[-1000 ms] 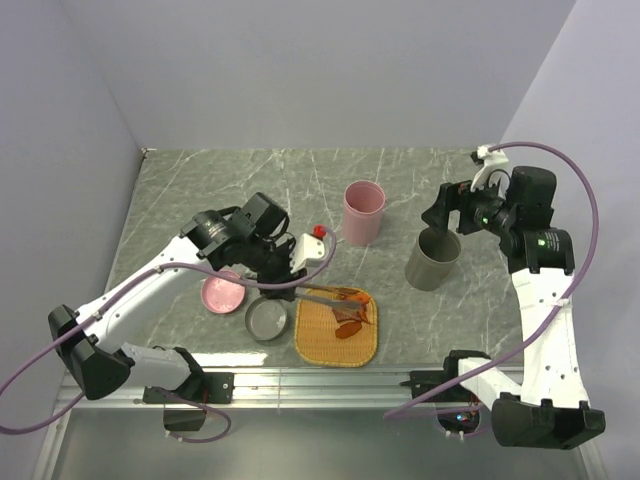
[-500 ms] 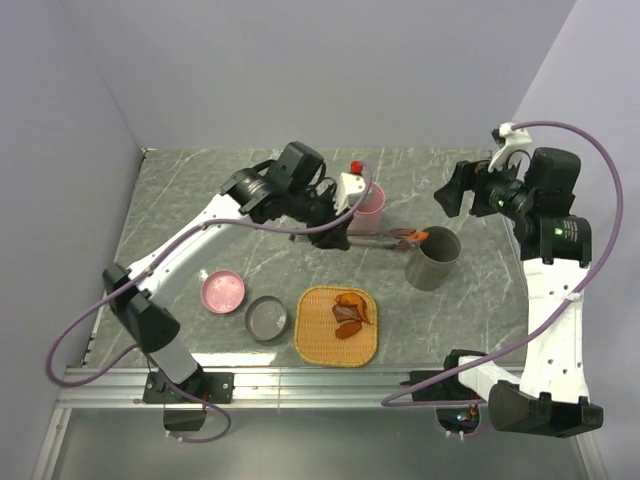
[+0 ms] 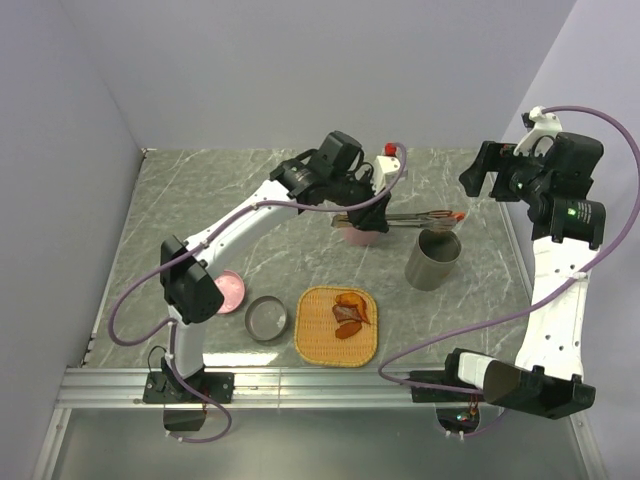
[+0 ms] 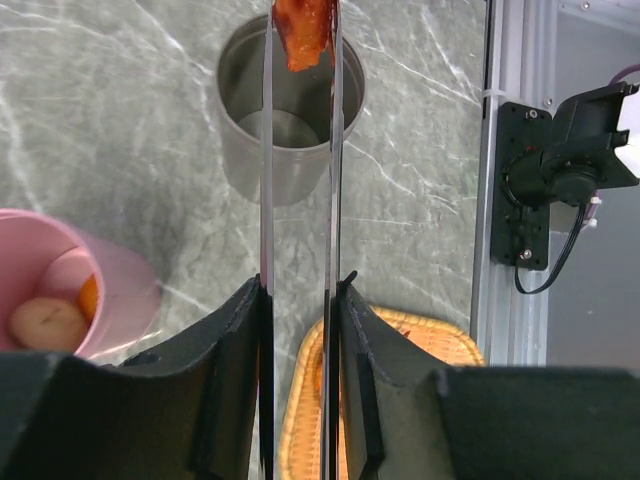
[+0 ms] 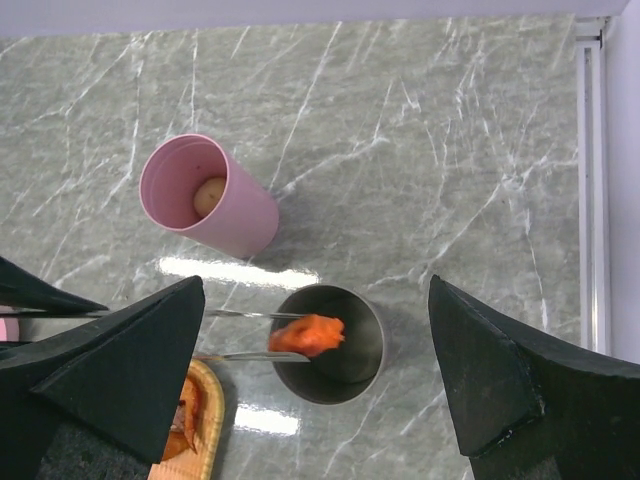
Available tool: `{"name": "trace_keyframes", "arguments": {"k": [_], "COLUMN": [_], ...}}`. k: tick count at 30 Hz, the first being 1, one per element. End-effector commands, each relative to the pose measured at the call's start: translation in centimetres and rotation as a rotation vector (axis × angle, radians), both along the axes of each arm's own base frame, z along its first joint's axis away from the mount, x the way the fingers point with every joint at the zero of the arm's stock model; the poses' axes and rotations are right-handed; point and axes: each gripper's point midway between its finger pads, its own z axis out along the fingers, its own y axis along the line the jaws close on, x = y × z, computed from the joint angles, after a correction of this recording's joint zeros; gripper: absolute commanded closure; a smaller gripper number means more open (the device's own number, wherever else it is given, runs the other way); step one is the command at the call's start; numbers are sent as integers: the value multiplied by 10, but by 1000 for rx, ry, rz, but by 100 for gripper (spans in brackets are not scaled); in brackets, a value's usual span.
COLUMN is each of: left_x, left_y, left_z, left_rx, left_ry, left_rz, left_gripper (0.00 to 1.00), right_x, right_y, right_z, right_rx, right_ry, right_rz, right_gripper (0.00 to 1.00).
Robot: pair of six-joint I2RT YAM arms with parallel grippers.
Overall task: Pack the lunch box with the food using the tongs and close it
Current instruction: Place the food into the lunch box
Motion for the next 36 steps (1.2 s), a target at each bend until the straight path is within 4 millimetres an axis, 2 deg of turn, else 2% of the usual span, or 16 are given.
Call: {"name": "trace_keyframes", "arguments": {"k": [1,7,11,18,23,25,26,29,30,31,32,33,34,35,36], "left_x": [-5,-2,-3,-4,-4,-6,-11,-17,-23,-27,-32,-38,-45,-48,-53], "left_y": [-21,-24,-23,-21,-20,-14,-8,11,23,32,39,53,64,72,84], "left_z": [25,2,-5,-3,1,7,19,20,31,20,20,33,21,20,29], "left_rx": [-89,-56,-44,-40,-43,-53,-73,-57,-58,-30,-23,-36,-1,9,2], "left_ry": [-33,-15,-12,-18,-19,-19,-23,-26,-48,-48,-54,-85,-78,-87,-123], "left_rz": [-43,-37,-45,-50,-45,-44,-53,-57,-50,-55,-58,-53,-63,-60,-60], "left_gripper": [78,77,67,51,49,49,50,50,50,50,50,50,50,51,50], "right_x": [-3,-3,-3,-6,-6,-7,-8,-8,-8,-8,-8,-8,-8,-8,-9], "right_y": [0,0,0,2,1,1,2,2,3,3,4,5,6,6,7], "right_z": [17,15,12,13,11,11,11,10,8,6,5,0,0,-3,-6], "right_rx": [21,27,27,34,30,30,30,28,30,31,34,41,41,43,46], "right_ry": [-42,-37,-32,-34,-29,-33,-33,-30,-26,-22,-20,-11,-11,-6,2], "right_rz": [1,8,11,19,15,14,16,19,24,27,30,38,39,42,47], "right_gripper": [0,0,0,0,0,0,0,0,0,0,0,0,0,0,0]}}
